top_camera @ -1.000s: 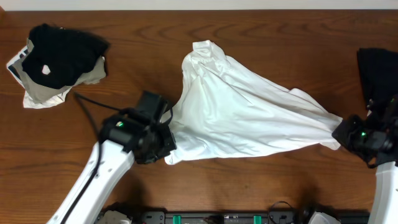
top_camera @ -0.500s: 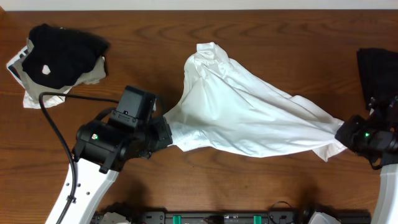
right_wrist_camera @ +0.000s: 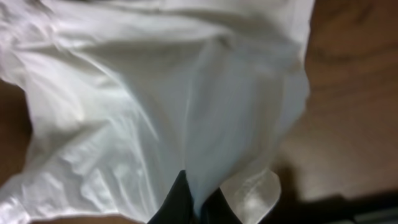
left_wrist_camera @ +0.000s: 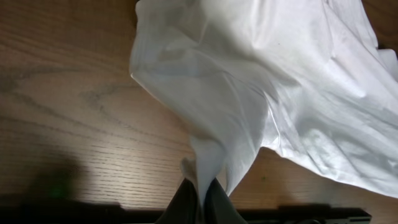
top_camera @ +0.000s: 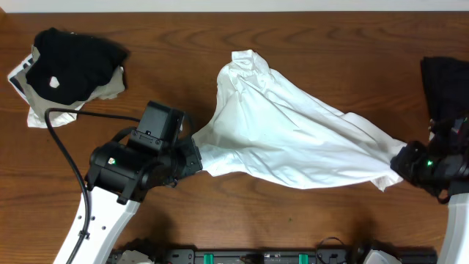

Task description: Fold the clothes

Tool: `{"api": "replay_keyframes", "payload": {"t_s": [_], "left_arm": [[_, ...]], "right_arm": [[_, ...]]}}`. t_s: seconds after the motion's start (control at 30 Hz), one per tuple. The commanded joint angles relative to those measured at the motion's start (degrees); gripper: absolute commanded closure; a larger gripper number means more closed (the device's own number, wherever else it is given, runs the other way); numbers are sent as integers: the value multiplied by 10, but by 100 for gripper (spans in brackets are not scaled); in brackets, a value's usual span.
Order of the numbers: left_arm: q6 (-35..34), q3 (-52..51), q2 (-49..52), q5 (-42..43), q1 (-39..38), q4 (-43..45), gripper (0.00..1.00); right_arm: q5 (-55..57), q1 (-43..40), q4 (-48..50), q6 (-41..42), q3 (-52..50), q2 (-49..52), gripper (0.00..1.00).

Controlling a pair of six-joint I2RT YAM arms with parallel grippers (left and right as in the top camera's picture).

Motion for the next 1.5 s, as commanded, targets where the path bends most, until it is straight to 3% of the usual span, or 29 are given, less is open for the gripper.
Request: {"api": "replay_keyframes", "payload": {"t_s": [0.0, 0.2, 0.37, 0.67, 0.97, 1.47], "left_arm": [[13, 10, -2, -15, -1, -3, 94], [13, 10, -1, -24, -1, -3, 94], [13, 10, -1, -24, -1, -3, 94], [18, 34, -2, -24, -1, 6, 94], [45, 205, -1, -58, -1, -9, 94], [60, 468, 14, -79, -2, -37, 94]], "right_arm": [[42, 2, -26, -17, 27, -1, 99], [56, 2, -77, -22, 99, -1, 99], [58, 2, -107, -28, 138, -1, 92], [67, 2, -103, -25, 138, 0, 99], [4, 2, -80, -25, 171, 7, 99], [-31, 2, -163, -30, 441, 63, 99]]}}
